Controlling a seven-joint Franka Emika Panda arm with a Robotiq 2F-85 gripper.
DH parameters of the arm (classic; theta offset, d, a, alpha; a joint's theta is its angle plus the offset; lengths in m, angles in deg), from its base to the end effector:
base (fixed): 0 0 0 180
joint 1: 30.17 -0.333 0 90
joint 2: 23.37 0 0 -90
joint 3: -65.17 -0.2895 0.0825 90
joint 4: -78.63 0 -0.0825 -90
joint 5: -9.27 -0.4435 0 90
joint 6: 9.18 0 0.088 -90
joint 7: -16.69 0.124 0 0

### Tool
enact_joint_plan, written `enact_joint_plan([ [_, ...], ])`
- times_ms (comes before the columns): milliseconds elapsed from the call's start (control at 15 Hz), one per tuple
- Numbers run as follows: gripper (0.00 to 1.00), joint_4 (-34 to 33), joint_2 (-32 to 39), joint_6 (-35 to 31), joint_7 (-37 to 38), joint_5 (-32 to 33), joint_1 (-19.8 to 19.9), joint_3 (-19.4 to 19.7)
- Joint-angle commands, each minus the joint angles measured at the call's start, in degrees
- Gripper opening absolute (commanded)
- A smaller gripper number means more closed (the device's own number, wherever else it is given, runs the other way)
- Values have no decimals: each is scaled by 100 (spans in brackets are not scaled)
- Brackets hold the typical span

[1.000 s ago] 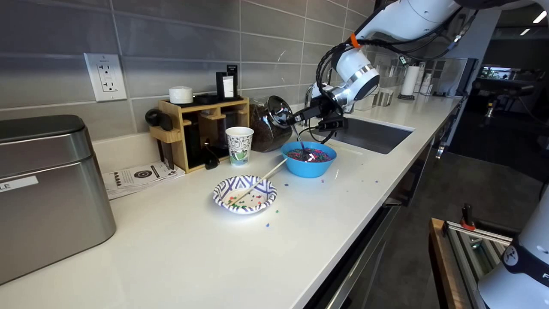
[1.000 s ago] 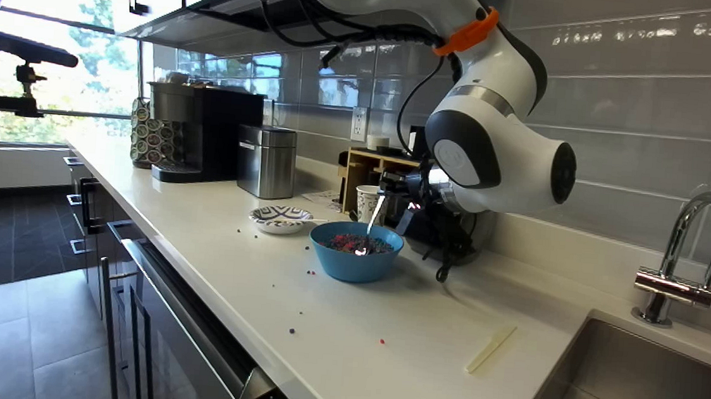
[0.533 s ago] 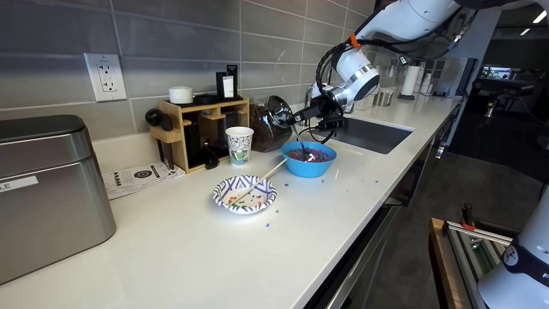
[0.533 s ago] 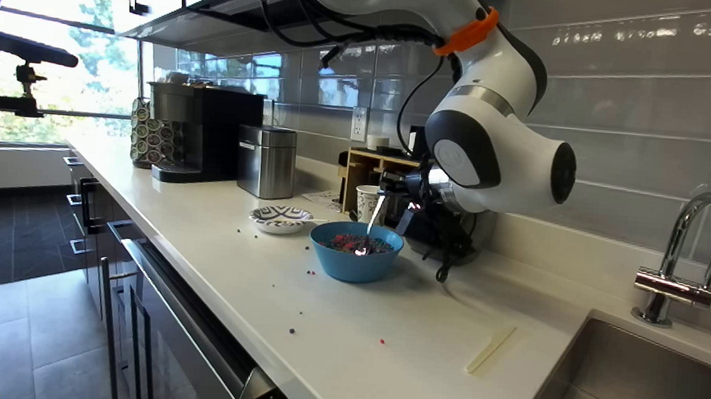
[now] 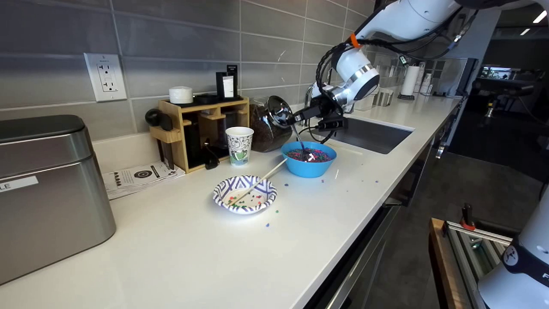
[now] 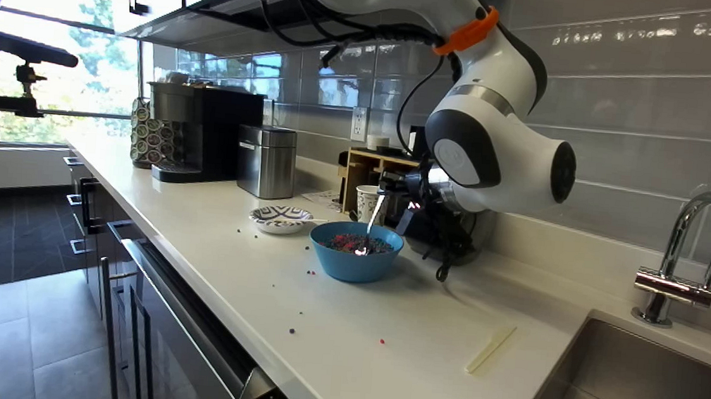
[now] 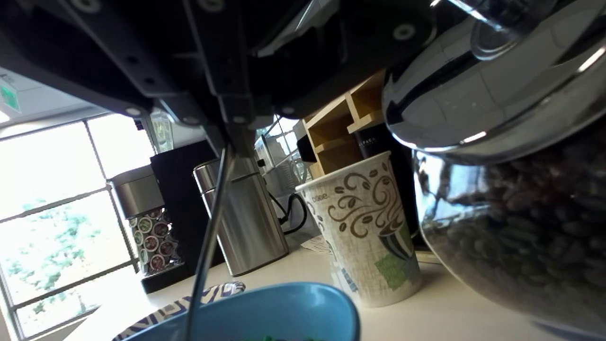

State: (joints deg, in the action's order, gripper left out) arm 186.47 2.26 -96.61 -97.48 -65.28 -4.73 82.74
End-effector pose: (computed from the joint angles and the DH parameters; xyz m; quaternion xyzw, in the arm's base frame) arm 0.5355 -0.3245 0.2277 -0.7545 -0.2756 -0.4468 0.3939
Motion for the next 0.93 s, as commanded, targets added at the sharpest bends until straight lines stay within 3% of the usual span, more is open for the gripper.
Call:
enact_joint_plan([
  [0,0,26,-66,231,-219,13,39,-23],
  [867,0,259,-442,779,-971,86,60,82],
])
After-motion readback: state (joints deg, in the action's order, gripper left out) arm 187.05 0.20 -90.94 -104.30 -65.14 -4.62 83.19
